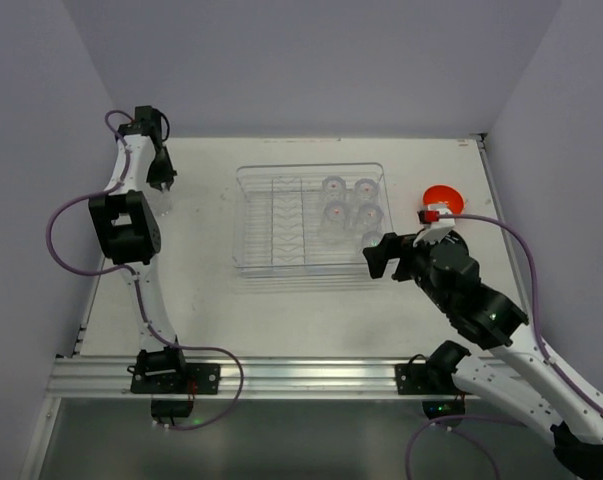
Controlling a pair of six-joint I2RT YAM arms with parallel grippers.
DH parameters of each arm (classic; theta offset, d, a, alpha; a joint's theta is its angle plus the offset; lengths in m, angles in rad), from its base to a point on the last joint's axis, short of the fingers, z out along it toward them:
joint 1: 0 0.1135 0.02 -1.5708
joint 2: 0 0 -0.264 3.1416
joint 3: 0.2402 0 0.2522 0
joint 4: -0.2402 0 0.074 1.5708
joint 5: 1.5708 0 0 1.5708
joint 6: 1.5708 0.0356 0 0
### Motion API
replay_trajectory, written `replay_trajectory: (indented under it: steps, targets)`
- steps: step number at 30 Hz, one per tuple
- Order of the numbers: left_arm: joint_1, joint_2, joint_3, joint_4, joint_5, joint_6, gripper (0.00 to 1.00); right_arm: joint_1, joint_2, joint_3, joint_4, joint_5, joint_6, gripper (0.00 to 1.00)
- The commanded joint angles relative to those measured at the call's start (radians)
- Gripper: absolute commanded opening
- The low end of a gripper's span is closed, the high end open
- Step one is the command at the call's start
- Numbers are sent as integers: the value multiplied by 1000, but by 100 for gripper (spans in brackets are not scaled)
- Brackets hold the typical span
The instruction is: Unload the mixed dishes from the dish rack
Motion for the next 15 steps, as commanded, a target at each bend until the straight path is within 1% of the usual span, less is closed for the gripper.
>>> replay_trajectory:
  steps: [1, 2, 5, 6, 7, 8, 10, 11, 12, 14, 15]
  targets:
    - [-2, 11, 46, -46, 58, 23, 22, -5, -30, -16, 37, -30, -12, 99]
    - [-2, 11, 46, -45, 78, 18, 24, -5, -37, -21, 42, -36, -12, 99]
    - [-2, -4, 48, -39, 82, 2, 34, -5, -49, -27, 45, -27, -11, 99]
    - [-2, -12, 49, -37, 76, -3, 43, -5, -50, -30, 46, -24, -11, 99]
    - [-3, -32, 49, -31, 70, -8, 47, -5, -51, -31, 46, -23, -11, 99]
    - [-3, -45, 49, -28, 67, -14, 55, -5, -51, -37, 53, -20, -11, 99]
    - [-3, -100, 46, -13, 61, -20, 63, -5, -41, -39, 53, -9, -12, 99]
    - [-2, -124, 40, -5, 61, -23, 76, -5, -29, -39, 53, -1, -12, 99]
    - [-2, -150, 34, 4, 61, -26, 100, -5, -23, -41, 53, 13, -11, 99]
    - [-5, -243, -12, 42, 76, -34, 100, -5, 1, -39, 53, 36, -1, 99]
    - [-8, -283, -44, 87, 85, -37, 100, -5, 14, -36, 51, 61, 3, 99]
